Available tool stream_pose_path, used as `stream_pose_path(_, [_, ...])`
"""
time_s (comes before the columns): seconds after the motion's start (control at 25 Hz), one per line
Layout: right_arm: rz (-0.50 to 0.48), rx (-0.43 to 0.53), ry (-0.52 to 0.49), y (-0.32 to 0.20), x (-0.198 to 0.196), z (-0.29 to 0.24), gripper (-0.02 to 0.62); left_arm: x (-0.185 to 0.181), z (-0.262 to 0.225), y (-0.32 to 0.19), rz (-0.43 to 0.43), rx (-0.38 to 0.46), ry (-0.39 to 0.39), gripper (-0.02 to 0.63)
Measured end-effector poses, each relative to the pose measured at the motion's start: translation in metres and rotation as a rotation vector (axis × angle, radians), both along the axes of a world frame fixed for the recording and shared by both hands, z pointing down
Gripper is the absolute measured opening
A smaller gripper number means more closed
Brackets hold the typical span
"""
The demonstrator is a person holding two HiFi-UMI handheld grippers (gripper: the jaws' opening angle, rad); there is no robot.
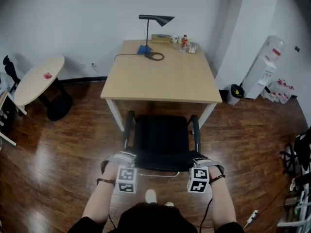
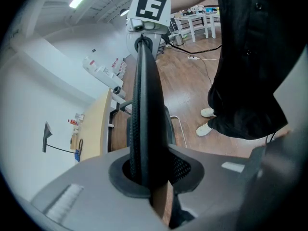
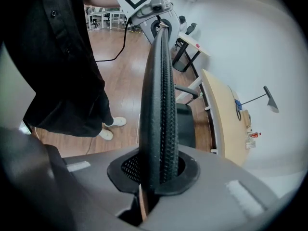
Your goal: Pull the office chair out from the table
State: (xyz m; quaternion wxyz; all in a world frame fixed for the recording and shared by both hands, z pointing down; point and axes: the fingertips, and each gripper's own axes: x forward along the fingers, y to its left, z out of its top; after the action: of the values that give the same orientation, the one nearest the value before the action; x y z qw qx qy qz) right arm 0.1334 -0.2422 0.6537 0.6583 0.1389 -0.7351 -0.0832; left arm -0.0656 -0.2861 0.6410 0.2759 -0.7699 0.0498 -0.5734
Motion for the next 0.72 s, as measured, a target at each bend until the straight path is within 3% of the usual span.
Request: stream_pose_path(0.72, [-0.025, -0.017, -0.002, 0.076, -0.003, 0.0, 0.044, -0.004, 0.004, 0.079, -0.042, -0.026, -0.007, 0.063])
